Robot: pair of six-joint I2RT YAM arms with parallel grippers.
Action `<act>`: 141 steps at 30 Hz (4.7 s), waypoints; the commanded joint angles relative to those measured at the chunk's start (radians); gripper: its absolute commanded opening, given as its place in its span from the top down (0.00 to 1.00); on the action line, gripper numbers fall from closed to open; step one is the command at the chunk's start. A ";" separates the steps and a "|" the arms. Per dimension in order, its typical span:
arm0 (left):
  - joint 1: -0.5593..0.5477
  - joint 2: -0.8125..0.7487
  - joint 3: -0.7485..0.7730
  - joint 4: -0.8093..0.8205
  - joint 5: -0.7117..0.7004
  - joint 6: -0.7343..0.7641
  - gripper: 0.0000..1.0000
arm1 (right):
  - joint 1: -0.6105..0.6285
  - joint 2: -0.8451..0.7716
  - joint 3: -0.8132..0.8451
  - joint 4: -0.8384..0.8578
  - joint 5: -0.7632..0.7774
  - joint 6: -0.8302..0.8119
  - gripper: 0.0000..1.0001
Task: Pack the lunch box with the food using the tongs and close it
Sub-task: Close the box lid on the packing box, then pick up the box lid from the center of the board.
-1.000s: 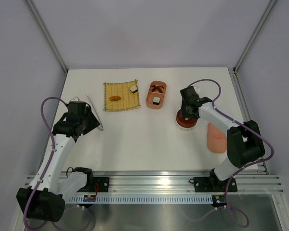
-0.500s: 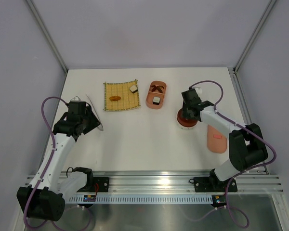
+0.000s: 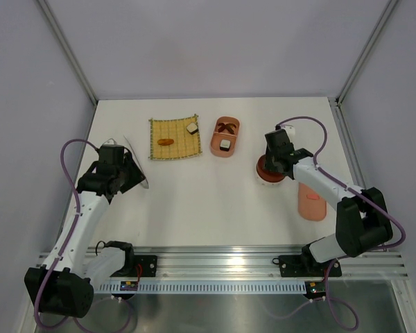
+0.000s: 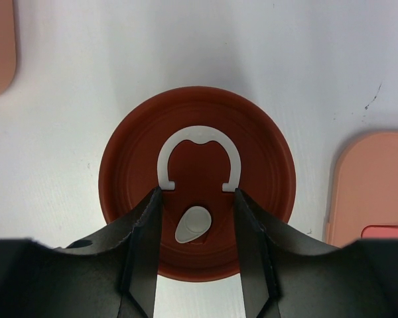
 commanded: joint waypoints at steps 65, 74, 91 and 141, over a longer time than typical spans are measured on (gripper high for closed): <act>0.005 -0.021 -0.033 0.044 0.027 0.004 0.52 | 0.032 -0.040 0.082 -0.125 -0.156 0.046 0.72; 0.005 -0.015 -0.021 0.042 0.027 0.009 0.52 | 0.033 0.048 0.065 -0.177 -0.205 0.048 0.73; 0.005 -0.023 -0.021 0.039 0.029 0.009 0.52 | 0.035 0.025 0.087 -0.160 -0.176 0.054 0.71; 0.003 0.020 -0.026 0.088 0.093 0.047 0.53 | -0.462 0.048 -0.131 -0.143 -0.231 0.132 1.00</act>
